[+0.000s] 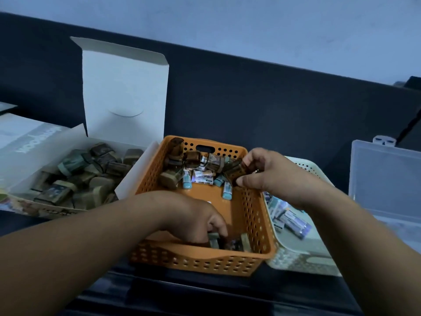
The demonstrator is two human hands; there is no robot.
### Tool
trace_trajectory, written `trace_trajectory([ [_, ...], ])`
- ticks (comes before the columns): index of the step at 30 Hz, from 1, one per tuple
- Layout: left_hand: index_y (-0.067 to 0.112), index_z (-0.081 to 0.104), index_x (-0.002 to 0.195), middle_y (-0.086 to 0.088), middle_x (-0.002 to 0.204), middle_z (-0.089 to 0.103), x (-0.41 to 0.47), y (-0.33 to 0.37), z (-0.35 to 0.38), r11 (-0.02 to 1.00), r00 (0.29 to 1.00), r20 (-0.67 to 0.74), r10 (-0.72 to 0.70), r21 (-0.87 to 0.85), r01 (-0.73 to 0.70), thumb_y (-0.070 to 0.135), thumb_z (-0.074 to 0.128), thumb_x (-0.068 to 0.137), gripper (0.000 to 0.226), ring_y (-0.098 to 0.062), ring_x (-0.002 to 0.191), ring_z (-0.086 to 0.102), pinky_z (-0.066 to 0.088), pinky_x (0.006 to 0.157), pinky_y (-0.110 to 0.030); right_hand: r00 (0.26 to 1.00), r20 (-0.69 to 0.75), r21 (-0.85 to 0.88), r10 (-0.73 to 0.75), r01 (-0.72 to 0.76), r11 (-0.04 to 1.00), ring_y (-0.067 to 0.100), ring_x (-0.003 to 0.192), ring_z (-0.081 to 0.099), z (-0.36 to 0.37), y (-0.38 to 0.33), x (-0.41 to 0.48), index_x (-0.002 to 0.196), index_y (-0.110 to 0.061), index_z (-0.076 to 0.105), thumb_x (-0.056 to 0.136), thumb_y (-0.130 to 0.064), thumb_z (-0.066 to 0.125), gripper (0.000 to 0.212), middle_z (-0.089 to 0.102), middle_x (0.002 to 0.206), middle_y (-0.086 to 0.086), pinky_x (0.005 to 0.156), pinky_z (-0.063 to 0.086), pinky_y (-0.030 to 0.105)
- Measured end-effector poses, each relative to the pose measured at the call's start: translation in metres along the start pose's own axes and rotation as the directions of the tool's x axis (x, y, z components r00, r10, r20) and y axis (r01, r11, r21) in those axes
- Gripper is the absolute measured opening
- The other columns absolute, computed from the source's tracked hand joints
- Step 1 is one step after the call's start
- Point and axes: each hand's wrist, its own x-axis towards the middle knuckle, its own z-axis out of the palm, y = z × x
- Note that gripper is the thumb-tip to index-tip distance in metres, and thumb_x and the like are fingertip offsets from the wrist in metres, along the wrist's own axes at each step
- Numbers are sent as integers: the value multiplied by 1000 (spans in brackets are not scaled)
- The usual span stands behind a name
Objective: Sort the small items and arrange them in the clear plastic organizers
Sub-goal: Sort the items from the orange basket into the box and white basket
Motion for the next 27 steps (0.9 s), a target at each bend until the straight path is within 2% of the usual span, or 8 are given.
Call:
trace_trajectory([
  [4, 30, 58, 111, 7, 112, 60, -7, -14, -8, 997, 983, -168, -74, 23, 79, 24, 69, 85, 29, -14, 104, 57, 49, 91, -34, 999, 27, -10, -20, 20, 1000, 16, 74, 60, 4, -6, 2, 88, -16, 59, 79, -12, 77, 20, 69, 90, 9, 66, 46, 30],
  [7, 27, 53, 113, 4, 115, 56, -13, -23, -15, 982, 938, -306, -163, 40, 184, 33, 70, 83, 35, -15, 101, 56, 48, 84, -32, 999, 47, -40, -28, 29, 999, 16, 79, 65, 9, -12, 7, 90, -18, 61, 78, -16, 78, 21, 72, 89, 4, 72, 50, 32],
  [11, 26, 54, 103, 4, 106, 59, -18, -27, -14, 989, 879, -463, -113, 31, 143, 31, 73, 81, 30, -14, 96, 56, 48, 81, -32, 996, 54, -50, -71, 74, 996, 19, 79, 67, 18, -23, 14, 92, -17, 61, 77, -15, 78, 22, 70, 86, 4, 78, 52, 39],
  [16, 31, 58, 106, 12, 102, 56, -60, -29, -28, 997, 723, -687, -71, -33, 67, 36, 73, 80, 30, -7, 93, 53, 45, 74, -24, 993, 45, -36, -108, 109, 993, 33, 90, 67, 29, -47, 29, 94, -19, 62, 73, -30, 79, 30, 69, 98, 15, 84, 54, 52],
  [20, 27, 65, 111, 8, 106, 61, -106, -57, -45, 984, 575, -799, -176, -143, 102, 31, 71, 82, 30, -12, 97, 57, 49, 85, -31, 980, 101, 6, -172, 172, 985, 16, 76, 65, 49, -78, 45, 99, -16, 64, 83, -21, 74, 20, 69, 90, 13, 72, 54, 30],
  [23, 24, 66, 113, 4, 107, 62, -131, -88, -50, 949, 492, -813, -312, -246, 195, 32, 68, 85, 29, -15, 95, 58, 48, 79, -29, 963, 159, 34, -218, 216, 976, 13, 68, 58, 78, -104, 59, 103, -10, 63, 85, -15, 71, 20, 61, 77, 6, 58, 48, 20],
  [25, 23, 66, 111, 2, 104, 62, -141, -104, -49, 927, 439, -819, -370, -291, 239, 32, 68, 85, 27, -15, 92, 58, 46, 75, -28, 955, 196, 8, -221, 224, 975, 10, 63, 56, 100, -117, 71, 104, -10, 63, 85, -14, 71, 21, 60, 75, 1, 54, 47, 18],
  [27, 22, 67, 108, 2, 103, 62, -146, -118, -46, 909, 398, -823, -405, -317, 271, 31, 69, 84, 25, -15, 89, 57, 46, 74, -29, 951, 223, -20, -214, 224, 974, 14, 72, 62, 121, -126, 85, 108, -13, 63, 85, -17, 71, 24, 66, 87, 3, 62, 53, 24],
])
